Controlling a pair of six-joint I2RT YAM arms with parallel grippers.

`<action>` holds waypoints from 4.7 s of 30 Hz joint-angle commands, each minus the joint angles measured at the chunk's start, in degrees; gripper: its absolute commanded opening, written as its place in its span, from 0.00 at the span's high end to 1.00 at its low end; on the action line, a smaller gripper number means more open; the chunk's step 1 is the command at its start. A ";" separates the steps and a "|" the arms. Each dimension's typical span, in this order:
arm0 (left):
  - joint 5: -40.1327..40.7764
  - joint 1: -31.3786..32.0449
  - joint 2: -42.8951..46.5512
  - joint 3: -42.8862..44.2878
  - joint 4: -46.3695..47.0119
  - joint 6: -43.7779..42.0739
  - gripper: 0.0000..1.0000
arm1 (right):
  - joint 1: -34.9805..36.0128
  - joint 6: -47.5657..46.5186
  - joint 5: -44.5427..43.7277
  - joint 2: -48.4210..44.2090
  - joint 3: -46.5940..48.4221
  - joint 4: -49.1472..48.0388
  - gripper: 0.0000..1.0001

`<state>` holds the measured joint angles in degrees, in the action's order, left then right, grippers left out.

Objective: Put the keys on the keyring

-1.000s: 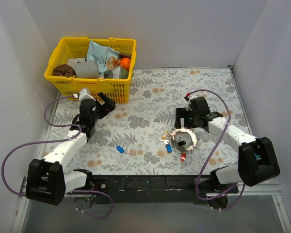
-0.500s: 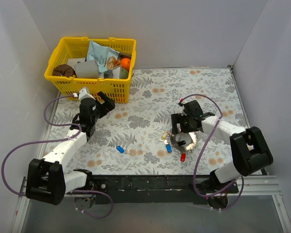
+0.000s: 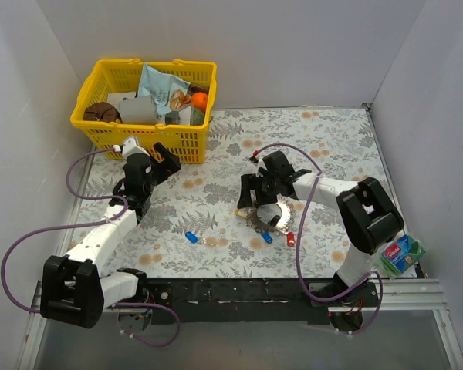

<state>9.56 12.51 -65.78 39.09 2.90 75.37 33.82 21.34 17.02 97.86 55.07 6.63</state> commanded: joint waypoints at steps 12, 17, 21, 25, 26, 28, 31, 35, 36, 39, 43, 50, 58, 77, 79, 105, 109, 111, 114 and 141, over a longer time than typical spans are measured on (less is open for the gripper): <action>-9.27 0.06 0.04 3.71 -2.46 -6.63 0.02 | 2.04 -0.25 6.10 -5.74 3.39 1.46 0.15; -19.39 0.93 -3.73 4.68 -1.14 -4.71 0.02 | 1.95 -0.77 3.56 -11.98 0.83 2.24 0.16; -22.48 4.70 -6.63 5.73 -0.70 -5.67 0.02 | 0.81 -3.15 0.04 -15.07 -2.24 3.12 0.15; -23.45 10.41 -9.54 7.66 -0.70 -5.68 0.02 | -3.32 -4.38 -0.14 -16.56 -4.88 4.96 0.15; -23.71 11.30 -10.33 8.01 -0.70 -5.50 0.02 | -4.28 -4.64 -0.23 -17.17 -5.75 5.58 0.15; -24.06 13.23 -12.69 9.16 -0.79 -5.41 0.02 | -7.45 -4.99 -0.40 -17.71 -6.64 6.11 0.15; -24.50 17.35 -16.20 10.21 -0.70 -5.06 0.02 | -11.49 -5.78 -1.11 -18.94 -8.48 6.81 0.16; -28.98 19.56 -22.10 12.23 -0.79 -2.34 0.02 | -16.84 -6.49 -0.68 -19.55 -10.50 8.39 0.16; -29.51 20.00 -23.24 12.76 -1.22 -1.90 0.02 | -17.47 -6.58 -0.32 -19.64 -11.64 8.48 0.16; -30.57 20.88 -27.73 14.87 -2.54 -1.02 0.02 | -18.09 -6.31 1.96 -19.82 -13.75 6.64 0.17; -31.62 21.50 -31.95 16.89 -4.30 -0.32 0.02 | -18.00 -4.65 6.80 -17.27 -16.56 4.53 0.24; -32.59 21.85 -34.33 17.95 -5.09 -0.49 0.02 | -16.07 -3.33 5.92 -14.90 -18.51 -0.13 0.26; -33.73 22.38 -34.60 16.72 -5.18 0.12 0.02 | -13.26 -1.92 7.07 -9.02 -15.52 -2.94 0.27; -15.37 22.47 -20.01 15.67 -11.51 -6.81 0.02 | -11.15 -2.71 -5.59 -12.96 -7.17 -1.10 0.25; -14.49 22.47 -18.61 15.23 -11.16 -7.43 0.02 | -11.06 -3.32 -5.50 -14.45 -6.91 -1.01 0.25; -18.79 22.47 -20.27 14.52 -9.14 -10.51 0.02 | 5.55 -9.92 -5.85 -13.67 -4.97 -1.54 0.28; -19.05 22.38 -20.18 13.65 -8.87 -10.60 0.02 | 6.60 -9.65 -5.68 -13.05 -5.32 -1.89 0.30; -19.23 22.47 -19.83 13.47 -8.79 -10.51 0.02 | 6.61 -9.65 -5.94 -12.88 -5.24 -2.06 0.30; -19.41 22.47 -19.48 12.85 -8.79 -10.25 0.02 | 6.61 -9.92 -6.03 -12.26 -4.18 -1.27 0.30; -19.58 22.47 -18.34 9.87 -7.73 -8.23 0.02 | 9.24 -12.99 -4.98 -9.89 -2.86 -1.44 0.23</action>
<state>-10.17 34.68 -86.67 50.30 -5.41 66.06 42.33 9.85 11.25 86.63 49.60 6.28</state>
